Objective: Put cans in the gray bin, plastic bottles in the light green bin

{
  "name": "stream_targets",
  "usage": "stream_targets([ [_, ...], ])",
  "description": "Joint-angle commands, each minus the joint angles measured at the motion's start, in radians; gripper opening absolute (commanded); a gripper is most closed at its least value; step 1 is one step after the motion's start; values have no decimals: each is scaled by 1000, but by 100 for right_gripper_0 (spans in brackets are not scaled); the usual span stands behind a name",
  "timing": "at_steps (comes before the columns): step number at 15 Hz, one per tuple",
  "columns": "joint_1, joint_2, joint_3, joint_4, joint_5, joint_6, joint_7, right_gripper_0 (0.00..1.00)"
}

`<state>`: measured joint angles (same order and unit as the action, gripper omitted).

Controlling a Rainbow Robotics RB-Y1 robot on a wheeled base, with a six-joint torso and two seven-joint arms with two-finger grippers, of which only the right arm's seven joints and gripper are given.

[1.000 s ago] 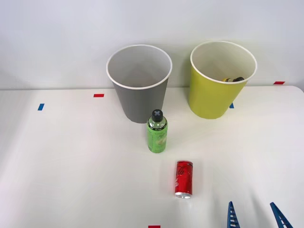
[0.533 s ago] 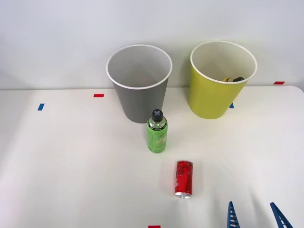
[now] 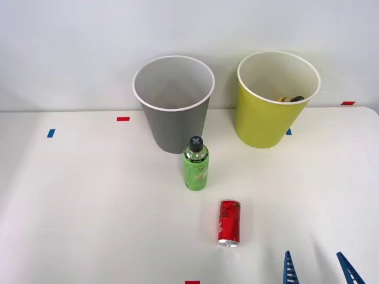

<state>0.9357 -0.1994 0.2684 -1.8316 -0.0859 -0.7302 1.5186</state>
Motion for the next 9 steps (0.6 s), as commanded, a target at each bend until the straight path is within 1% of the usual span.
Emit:
stream_targets([
  [1, 0, 0, 0, 0, 0, 0, 0, 100],
  [9, 0, 0, 0, 0, 0, 0, 0, 100],
])
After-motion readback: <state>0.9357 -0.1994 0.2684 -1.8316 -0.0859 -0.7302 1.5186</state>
